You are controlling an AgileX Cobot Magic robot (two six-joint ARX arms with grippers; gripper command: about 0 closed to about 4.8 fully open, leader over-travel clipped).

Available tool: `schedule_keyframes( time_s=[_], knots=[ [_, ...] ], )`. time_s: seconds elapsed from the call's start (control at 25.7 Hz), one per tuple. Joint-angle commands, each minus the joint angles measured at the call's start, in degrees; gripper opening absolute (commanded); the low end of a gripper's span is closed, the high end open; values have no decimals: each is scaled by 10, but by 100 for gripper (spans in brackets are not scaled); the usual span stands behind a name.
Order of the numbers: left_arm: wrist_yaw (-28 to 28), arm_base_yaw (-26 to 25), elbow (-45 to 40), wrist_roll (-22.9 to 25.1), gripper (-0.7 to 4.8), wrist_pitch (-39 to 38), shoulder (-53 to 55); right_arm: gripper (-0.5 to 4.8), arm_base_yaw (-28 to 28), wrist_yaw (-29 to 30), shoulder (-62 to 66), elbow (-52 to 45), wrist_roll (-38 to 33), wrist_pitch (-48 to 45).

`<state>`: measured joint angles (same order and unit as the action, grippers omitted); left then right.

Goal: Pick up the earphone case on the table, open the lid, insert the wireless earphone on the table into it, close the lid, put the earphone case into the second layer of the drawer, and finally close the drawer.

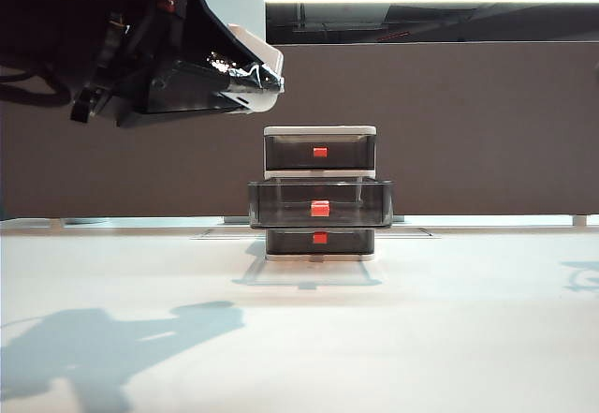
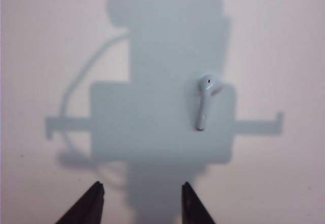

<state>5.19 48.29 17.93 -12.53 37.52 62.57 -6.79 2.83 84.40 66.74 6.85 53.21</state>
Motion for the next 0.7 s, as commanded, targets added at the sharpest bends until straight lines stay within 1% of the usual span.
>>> schedule_keyframes(
  time_s=[0.04,0.27,0.51,0.62,0.7],
  knots=[
    [3,1,2,-1,64,11,-2,212,-10,-4,31,23,10,23],
    [3,1,2,-1,64,11,-2,212,-35,-3,77,35,21,8],
    [3,1,2,-1,64,11,-2,211,-46,-1,110,35,34,-23],
    [3,1,2,-1,64,11,-2,211,-47,19,132,35,39,-31],
    [3,1,2,-1,64,11,-2,211,-48,22,141,35,39,-36]
  ],
)
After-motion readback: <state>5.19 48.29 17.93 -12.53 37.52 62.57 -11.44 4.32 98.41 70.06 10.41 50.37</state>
